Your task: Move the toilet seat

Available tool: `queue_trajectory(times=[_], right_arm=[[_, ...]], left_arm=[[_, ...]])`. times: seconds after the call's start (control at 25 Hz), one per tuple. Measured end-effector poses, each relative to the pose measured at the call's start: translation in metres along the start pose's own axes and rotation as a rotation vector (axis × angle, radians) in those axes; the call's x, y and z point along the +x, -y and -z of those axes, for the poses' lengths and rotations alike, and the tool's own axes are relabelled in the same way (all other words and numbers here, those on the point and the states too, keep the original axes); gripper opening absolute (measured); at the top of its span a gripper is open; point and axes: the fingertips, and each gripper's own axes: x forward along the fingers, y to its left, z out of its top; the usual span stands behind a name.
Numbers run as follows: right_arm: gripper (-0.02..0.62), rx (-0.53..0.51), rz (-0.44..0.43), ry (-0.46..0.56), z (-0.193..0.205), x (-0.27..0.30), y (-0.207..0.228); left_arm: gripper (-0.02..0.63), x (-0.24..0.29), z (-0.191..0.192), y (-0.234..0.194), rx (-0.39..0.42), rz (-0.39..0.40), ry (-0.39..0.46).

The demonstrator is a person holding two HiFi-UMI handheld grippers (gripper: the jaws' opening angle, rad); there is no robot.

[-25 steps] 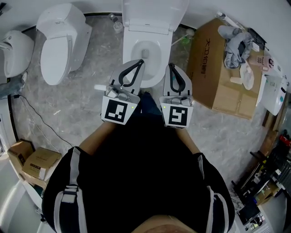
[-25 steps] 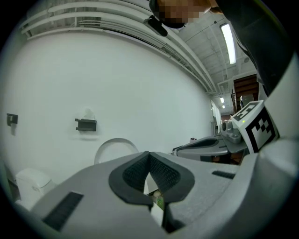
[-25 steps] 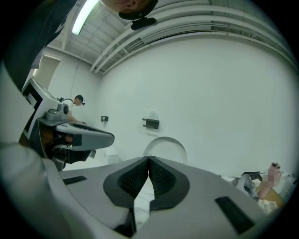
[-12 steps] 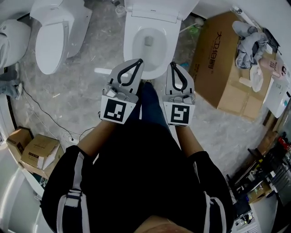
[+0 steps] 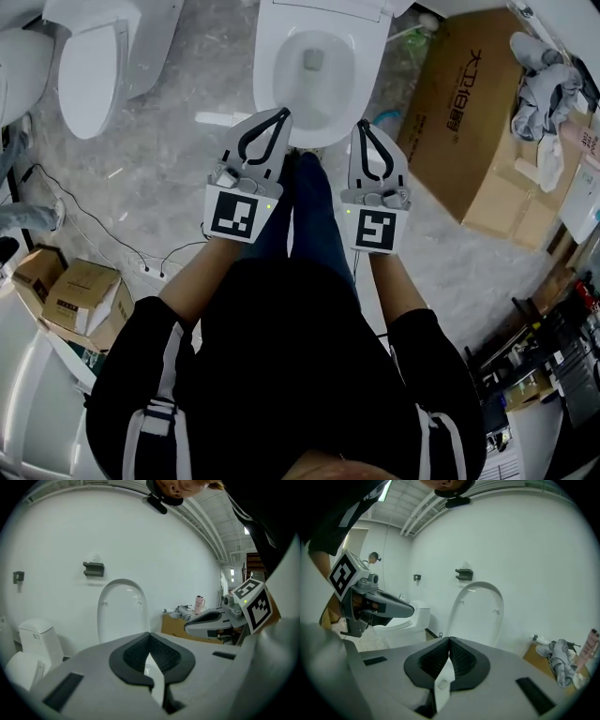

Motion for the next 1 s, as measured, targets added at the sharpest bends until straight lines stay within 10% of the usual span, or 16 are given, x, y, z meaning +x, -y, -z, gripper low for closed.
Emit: queue_trajectory(times=[1.0], right_arm=[[0.021,-0.018,-0.012,-0.175,0.145,0.054,-0.027]], left_arm=[[0.008,0.026,0.147,-0.03,0.011,-0.007,-0.125]])
